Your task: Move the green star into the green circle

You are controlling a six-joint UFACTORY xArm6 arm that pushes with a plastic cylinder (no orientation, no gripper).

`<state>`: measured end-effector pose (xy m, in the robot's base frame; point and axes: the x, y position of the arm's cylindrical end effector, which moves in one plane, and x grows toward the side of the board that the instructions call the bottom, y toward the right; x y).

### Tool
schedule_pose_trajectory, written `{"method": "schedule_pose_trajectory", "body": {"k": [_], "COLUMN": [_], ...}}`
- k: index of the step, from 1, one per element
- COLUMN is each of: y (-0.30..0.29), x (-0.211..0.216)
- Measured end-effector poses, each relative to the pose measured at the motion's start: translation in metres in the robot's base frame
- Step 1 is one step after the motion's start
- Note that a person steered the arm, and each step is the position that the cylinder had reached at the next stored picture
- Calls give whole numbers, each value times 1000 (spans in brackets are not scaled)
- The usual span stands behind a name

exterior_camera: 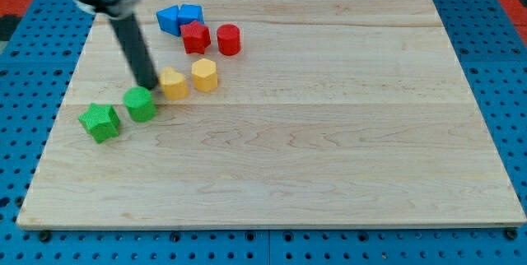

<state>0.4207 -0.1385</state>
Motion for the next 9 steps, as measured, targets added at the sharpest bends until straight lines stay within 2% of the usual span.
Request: {"method": "schedule_pose_trajectory", "body": {"k": [1,2,3,4,6,7,8,9], "y": [-45,-107,-145,-119,-29,-38,-77,-74], "x": [-11,33,71,101,37,54,68,44]}}
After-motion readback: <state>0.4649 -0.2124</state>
